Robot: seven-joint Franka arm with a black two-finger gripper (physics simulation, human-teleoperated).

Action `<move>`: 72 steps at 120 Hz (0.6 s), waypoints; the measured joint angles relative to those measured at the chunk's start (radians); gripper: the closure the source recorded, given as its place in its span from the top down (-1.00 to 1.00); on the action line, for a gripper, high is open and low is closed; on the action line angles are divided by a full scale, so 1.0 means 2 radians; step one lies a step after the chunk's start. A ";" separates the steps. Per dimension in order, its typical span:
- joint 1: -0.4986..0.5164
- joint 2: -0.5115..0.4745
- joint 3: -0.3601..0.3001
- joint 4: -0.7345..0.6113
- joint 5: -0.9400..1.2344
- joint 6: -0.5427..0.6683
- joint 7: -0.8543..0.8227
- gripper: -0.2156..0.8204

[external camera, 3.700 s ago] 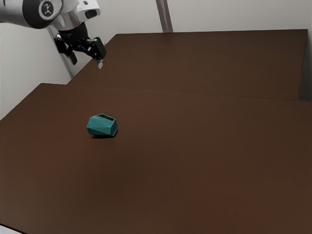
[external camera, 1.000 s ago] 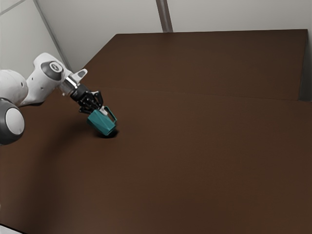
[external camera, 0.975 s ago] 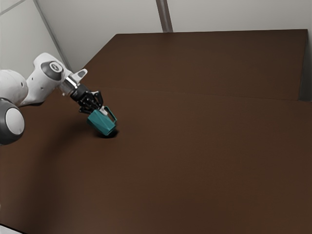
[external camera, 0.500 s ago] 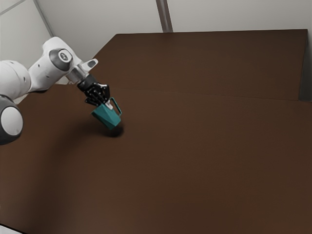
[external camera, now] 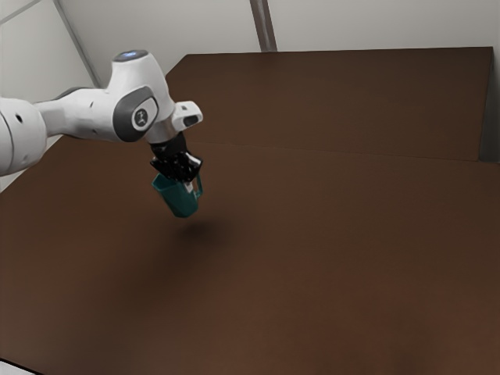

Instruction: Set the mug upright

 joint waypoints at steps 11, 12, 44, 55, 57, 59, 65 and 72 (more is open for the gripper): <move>-0.003 -0.021 -0.007 -0.030 0.009 0.018 -0.023 -0.93; -0.004 -0.023 -0.007 -0.032 0.009 0.020 -0.025 -0.93; -0.009 -0.027 -0.014 -0.077 0.010 0.060 -0.079 -0.93; -0.006 -0.014 -0.014 -0.081 0.010 0.073 -0.093 -0.93; -0.005 -0.012 -0.014 -0.081 0.011 0.075 -0.095 -0.93; -0.004 -0.010 -0.014 -0.082 0.011 0.077 -0.097 -0.93; -0.001 -0.004 -0.014 -0.082 0.011 0.082 -0.104 -0.93; 0.000 0.004 -0.014 -0.082 0.011 0.088 -0.110 -0.93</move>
